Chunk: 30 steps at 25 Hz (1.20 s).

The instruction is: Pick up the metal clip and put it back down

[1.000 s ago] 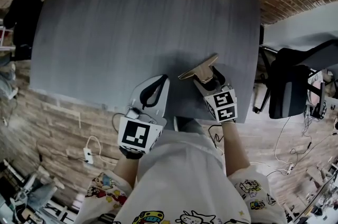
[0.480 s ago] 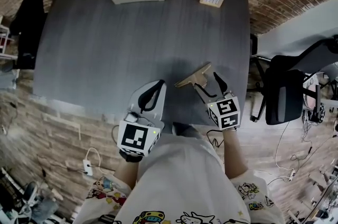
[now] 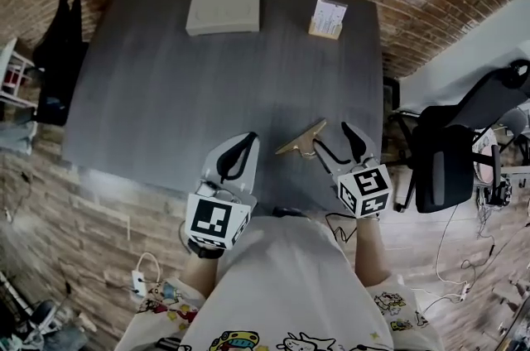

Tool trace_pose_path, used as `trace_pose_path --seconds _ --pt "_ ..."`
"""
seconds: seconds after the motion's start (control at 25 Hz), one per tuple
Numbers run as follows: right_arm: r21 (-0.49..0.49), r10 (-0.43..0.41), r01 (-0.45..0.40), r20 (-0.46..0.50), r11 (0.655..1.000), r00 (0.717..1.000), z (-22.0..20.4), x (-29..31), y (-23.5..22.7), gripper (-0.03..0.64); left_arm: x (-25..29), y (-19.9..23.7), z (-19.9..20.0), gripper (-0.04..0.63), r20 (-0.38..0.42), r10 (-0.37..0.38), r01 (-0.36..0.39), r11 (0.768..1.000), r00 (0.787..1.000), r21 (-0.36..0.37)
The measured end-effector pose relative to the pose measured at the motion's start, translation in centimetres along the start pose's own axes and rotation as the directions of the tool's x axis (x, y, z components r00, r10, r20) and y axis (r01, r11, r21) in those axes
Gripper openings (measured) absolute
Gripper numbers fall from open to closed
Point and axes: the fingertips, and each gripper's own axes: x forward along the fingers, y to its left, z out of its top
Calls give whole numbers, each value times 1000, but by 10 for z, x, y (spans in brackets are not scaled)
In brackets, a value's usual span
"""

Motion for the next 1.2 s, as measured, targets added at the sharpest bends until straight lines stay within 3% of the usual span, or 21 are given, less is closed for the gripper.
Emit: trace_pose_path --seconds 0.48,1.2 --pt "27 -27 23 191 999 981 61 -41 -3 237 -4 -4 27 0 64 -21 19 999 998 43" --pt "89 -43 20 263 996 964 72 -77 -14 40 14 -17 32 0 54 -63 62 998 997 17"
